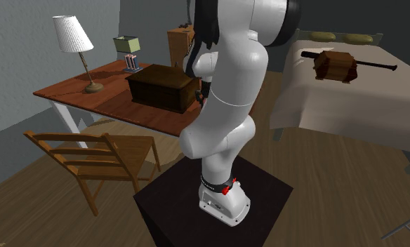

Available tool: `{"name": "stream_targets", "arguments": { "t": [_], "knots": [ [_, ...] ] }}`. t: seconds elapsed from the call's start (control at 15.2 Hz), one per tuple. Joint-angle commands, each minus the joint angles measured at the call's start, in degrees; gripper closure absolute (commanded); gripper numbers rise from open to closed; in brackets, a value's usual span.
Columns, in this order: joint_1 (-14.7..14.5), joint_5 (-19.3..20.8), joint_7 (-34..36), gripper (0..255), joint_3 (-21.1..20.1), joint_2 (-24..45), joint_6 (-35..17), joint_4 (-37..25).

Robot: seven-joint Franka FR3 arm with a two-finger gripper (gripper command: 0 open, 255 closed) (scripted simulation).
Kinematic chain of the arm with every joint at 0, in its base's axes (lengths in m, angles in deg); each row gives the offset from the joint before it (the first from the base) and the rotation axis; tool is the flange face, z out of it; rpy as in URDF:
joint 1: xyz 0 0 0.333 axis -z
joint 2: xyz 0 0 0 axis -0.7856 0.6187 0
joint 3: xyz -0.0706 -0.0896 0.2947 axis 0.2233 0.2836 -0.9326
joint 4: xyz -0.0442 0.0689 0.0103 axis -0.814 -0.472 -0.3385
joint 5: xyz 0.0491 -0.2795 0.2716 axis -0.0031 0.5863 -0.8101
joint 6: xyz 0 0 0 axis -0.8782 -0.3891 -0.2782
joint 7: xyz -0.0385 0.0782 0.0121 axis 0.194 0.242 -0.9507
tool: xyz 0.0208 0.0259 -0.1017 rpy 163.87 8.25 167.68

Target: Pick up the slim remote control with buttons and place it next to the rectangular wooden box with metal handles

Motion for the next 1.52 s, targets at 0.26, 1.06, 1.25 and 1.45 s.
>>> {"name": "stream_targets", "arguments": {
  "t": [0.26, 1.06, 1.25, 1.45],
  "knots": [
    [0.32, 0.60, 0.73, 255, -0.87, -3.38, 5.76, -2.46],
    [0.55, 0.84, 1.51, 255, -2.44, -8.19, 16.30, -8.26],
    [0.54, 0.78, 1.61, 255, -2.79, -9.01, 18.81, -9.97],
    [0.52, 0.72, 1.67, 255, -3.02, -9.48, 20.48, -11.17]
  ]
}}
